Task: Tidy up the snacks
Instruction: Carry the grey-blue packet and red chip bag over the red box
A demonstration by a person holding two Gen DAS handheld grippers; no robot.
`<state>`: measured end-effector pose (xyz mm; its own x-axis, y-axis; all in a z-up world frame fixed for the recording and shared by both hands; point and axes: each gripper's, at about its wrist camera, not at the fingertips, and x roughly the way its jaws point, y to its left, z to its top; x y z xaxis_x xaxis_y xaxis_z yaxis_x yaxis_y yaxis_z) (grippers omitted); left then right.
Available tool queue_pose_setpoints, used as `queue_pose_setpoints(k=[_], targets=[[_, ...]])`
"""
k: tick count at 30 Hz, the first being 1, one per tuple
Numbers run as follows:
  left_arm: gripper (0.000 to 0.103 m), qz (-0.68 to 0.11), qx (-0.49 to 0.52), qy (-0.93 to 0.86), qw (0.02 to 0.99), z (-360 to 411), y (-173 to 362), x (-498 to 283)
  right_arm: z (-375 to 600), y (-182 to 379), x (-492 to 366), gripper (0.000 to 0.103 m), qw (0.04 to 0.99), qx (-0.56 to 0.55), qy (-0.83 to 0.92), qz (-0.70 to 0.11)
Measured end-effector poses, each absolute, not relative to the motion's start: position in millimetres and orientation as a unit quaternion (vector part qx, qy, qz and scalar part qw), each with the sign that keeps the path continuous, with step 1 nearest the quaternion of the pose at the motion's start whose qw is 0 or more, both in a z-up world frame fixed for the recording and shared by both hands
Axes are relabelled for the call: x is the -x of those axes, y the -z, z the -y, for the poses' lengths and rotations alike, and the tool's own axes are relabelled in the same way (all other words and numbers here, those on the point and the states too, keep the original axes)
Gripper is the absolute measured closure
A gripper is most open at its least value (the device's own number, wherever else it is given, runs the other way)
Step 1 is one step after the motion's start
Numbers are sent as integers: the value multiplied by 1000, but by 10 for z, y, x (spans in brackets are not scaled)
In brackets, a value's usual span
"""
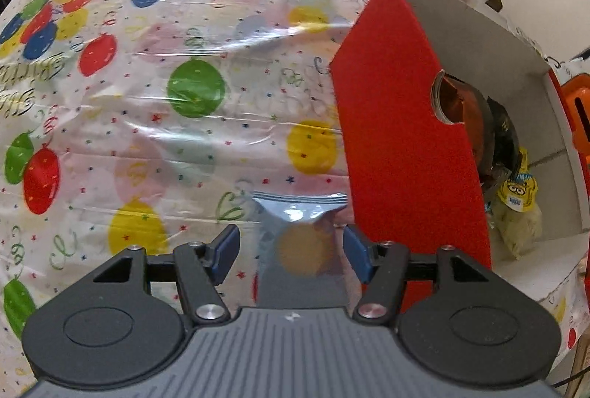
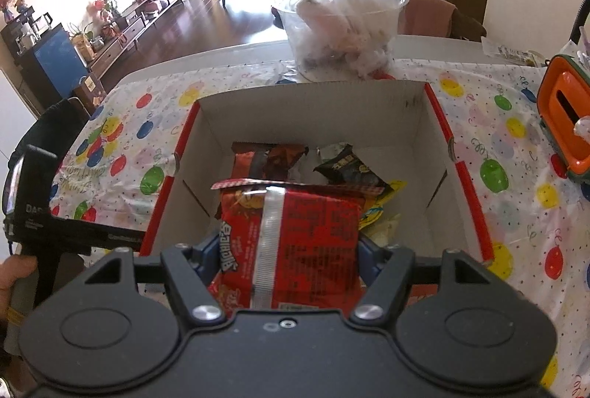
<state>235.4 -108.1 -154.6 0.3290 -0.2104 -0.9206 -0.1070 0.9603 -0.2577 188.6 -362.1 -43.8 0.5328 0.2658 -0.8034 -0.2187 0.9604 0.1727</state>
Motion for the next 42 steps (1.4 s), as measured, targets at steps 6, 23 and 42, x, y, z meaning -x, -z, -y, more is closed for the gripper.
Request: queue_pose_setpoints(k=[6,23,42], targets=[[42,-574,122,2,810,1182,1596,-2401,3694,489,-1913,34,874,-23,-134,-467],[57,-545,41,-40,837,1475,1614,-2201,3844,567,-2048,34,873,-20,-139,-468],[57,-516,129,-28,846,1115,831,-1931,3987,542,-2237,37,878,-14,-163,-450]])
